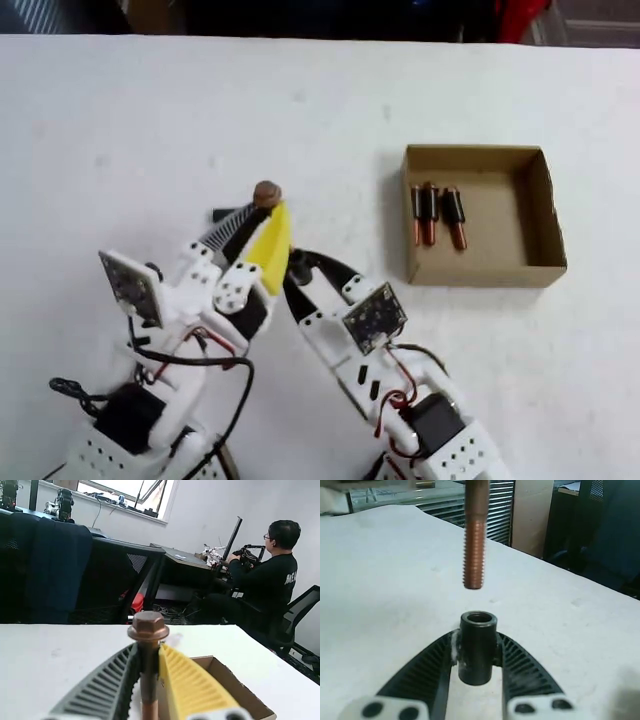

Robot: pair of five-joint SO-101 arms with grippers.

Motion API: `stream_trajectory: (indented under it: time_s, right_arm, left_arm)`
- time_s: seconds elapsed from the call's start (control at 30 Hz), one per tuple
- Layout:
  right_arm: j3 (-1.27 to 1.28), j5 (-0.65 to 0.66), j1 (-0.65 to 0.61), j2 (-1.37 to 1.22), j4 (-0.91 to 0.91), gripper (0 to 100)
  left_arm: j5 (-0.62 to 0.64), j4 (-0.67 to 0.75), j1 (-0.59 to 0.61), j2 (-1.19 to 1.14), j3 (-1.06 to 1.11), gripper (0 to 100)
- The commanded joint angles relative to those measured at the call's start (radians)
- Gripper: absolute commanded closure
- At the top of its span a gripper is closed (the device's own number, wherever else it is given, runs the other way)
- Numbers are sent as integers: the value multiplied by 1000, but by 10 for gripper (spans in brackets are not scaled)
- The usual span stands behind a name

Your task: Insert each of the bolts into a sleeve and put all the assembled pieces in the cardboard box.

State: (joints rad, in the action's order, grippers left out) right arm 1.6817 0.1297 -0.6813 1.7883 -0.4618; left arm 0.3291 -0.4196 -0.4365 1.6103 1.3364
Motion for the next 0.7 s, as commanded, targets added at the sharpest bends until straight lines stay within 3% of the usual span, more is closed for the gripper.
stream_trajectory:
  time_s: [0.0, 0.17, 0.67]
  right_arm:
    - [9, 12, -4, 12, 31, 981]
    - [9, 12, -2, 12, 47, 981]
    - [9, 12, 1, 12, 56, 981]
  left_arm:
    - [9, 104, -10, 13, 29, 976]
    - [9, 170, -10, 13, 77, 976]
    - [9, 100, -12, 15, 74, 976]
